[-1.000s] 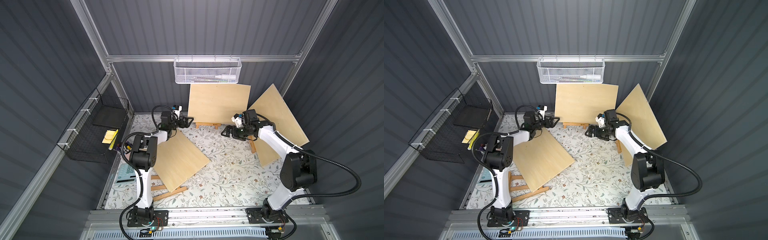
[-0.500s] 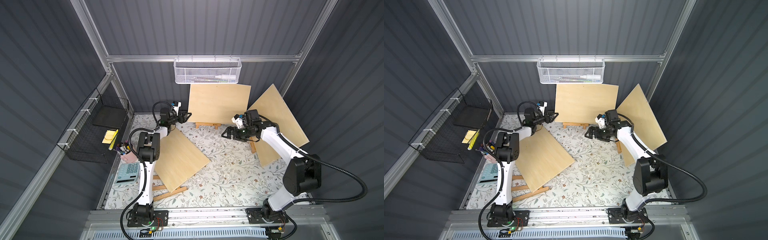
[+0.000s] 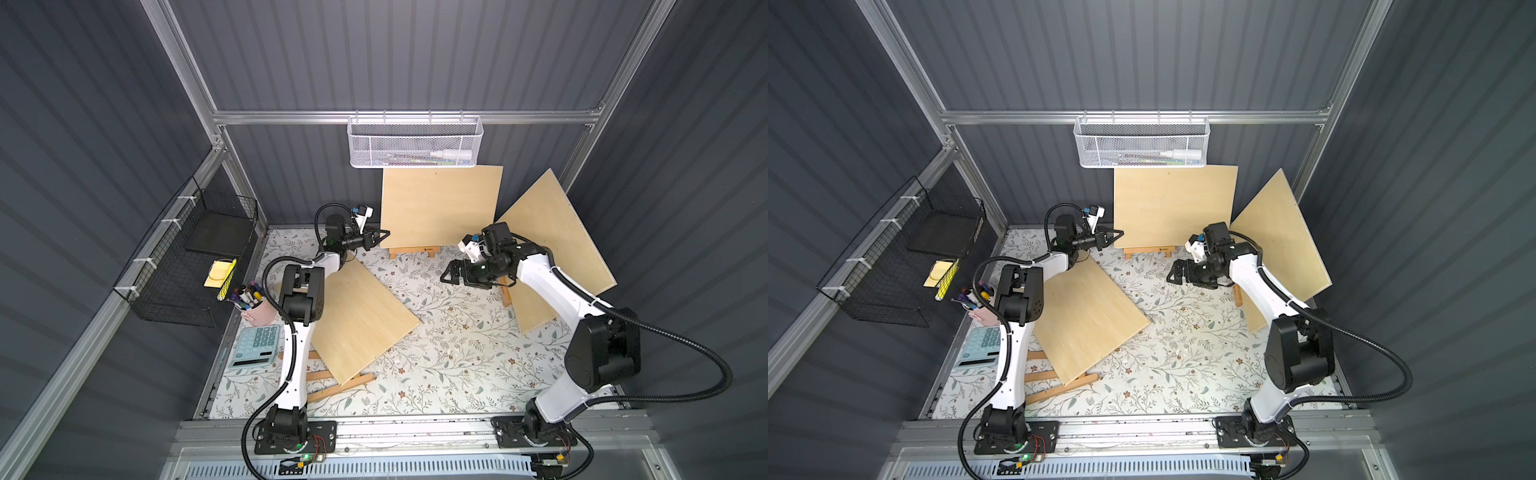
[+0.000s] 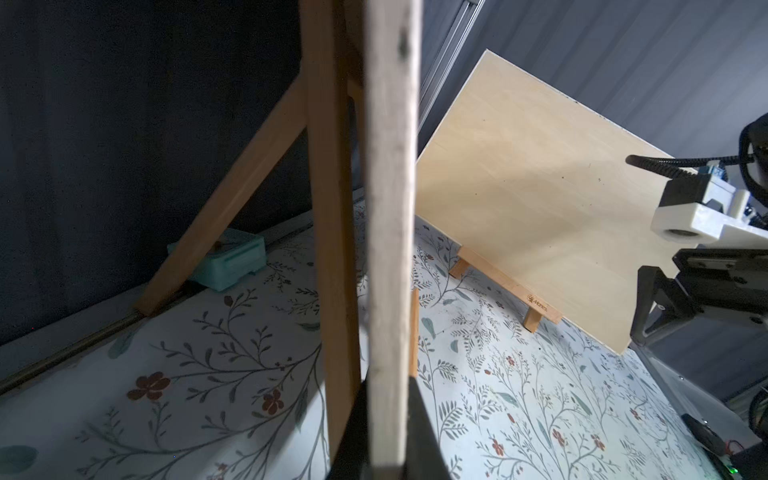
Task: Assemble the easel
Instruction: Adjust the drawing board on the easel.
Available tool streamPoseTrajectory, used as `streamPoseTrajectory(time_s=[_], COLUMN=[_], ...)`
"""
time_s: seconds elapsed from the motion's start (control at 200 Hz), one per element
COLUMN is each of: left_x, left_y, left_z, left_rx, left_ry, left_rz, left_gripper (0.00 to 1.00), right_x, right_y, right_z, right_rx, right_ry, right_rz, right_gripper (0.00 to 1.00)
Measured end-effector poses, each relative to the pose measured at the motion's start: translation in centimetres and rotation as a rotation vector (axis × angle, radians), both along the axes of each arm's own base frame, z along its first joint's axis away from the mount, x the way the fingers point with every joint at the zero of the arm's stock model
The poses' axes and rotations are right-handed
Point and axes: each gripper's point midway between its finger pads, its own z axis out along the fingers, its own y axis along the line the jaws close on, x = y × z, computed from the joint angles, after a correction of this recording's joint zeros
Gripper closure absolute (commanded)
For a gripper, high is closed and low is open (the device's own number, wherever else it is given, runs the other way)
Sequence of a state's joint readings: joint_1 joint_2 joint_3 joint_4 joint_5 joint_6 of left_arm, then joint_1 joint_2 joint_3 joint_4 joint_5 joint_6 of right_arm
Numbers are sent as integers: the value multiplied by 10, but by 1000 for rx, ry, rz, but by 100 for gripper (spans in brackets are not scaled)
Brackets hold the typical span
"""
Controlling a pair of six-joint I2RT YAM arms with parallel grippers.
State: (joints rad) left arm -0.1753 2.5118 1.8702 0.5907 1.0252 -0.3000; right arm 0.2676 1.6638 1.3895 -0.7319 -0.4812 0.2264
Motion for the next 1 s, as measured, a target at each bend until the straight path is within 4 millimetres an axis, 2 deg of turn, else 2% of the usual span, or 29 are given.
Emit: streamPoseTrajectory(time_s=[0.345,0.6,0.896,1.001], left_x=[-8,-12,-8,-8], left_y=[9,19,67,77], left_z=[-3,-17,-16,-14], left_rx=[28,36,55,70], left_ry=[-13,-4,-15,-21], left_rz=[51,68,134,149], left_gripper=[100,100,100,100], right_x=[-3,-6,3,9], right_y=[13,20,22,23], right_z=[-4,-4,0,-1], right_rx=[-7,-14,-3,2], right_ry=[3,1,-28,-36], right_rz=[25,37,12,-7], right_gripper=[1,1,1,1])
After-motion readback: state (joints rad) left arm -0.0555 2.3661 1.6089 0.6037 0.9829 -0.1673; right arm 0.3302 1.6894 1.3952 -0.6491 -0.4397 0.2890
